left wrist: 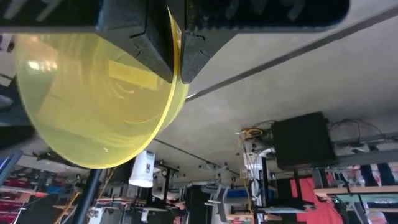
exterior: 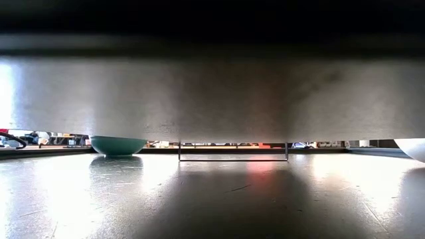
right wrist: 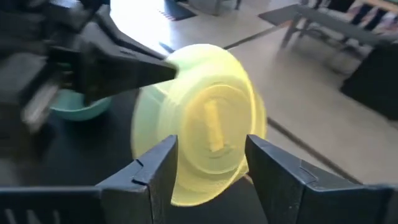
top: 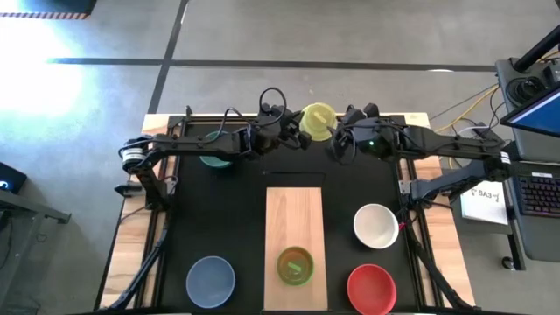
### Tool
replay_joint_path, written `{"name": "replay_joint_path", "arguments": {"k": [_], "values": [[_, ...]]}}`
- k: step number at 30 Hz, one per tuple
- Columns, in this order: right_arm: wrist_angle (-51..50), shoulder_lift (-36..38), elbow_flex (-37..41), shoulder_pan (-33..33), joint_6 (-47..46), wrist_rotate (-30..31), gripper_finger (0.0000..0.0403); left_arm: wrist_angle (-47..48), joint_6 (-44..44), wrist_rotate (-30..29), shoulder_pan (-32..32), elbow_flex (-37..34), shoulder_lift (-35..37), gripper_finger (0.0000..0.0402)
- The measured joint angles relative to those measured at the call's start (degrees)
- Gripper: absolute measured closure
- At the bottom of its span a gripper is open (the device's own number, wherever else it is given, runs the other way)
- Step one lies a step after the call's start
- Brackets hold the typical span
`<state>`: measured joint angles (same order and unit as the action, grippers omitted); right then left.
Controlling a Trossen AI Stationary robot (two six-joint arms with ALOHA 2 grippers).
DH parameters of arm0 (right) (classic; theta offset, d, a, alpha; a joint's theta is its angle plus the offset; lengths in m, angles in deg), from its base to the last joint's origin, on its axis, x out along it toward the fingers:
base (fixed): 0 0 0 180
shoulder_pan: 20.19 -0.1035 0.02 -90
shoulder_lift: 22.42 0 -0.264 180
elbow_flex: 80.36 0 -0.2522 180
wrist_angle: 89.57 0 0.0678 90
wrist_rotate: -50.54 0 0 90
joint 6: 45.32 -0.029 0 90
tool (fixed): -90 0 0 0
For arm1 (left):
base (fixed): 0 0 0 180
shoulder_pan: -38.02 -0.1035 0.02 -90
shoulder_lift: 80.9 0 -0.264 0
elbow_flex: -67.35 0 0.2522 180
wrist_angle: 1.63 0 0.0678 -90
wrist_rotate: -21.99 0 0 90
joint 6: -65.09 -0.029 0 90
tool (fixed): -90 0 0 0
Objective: Place and stack bowls onto a shelf
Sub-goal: Stack the small yellow bowl on top of the small green bowl on the shelf
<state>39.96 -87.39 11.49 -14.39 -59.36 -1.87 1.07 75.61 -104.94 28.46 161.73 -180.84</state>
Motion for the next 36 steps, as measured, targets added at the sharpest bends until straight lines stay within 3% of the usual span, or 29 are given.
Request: {"name": "replay_joint_path", "arguments": {"k": [10, 14, 19, 24, 28, 36], "values": [[0.2, -1.3, 0.0, 2.3, 2.2, 2.0, 0.0256, -0.9, 0.2, 2.4, 0.2, 0.0, 0.0, 0.0402], [0.2, -1.5, 0.0, 2.5, 2.2, 2.0, 0.0296, -0.9, 0.2, 2.5, 0.3, 0.0, 0.0, 0.0402], [-0.1, -1.5, 0.0, 2.6, 4.7, 3.3, 0.0379, -0.8, -0.3, 4.0, 0.4, 0.0, 0.0, 0.0401], [-0.3, -1.5, 0.0, 2.7, 5.0, 3.6, 0.0391, -0.7, 0.3, 5.8, 0.4, 0.0, 0.1, 0.0399], [-0.6, -1.5, 0.0, 2.8, 5.1, 3.3, 0.0393, -0.8, 0.4, 7.2, 0.4, 0.0, 0.1, 0.0375], [-4.3, -1.5, 0.0, 4.2, 5.2, 1.7, 0.0395, -0.8, 0.3, 17.0, 0.2, 1.4, 0.2, 0.0285]]}}
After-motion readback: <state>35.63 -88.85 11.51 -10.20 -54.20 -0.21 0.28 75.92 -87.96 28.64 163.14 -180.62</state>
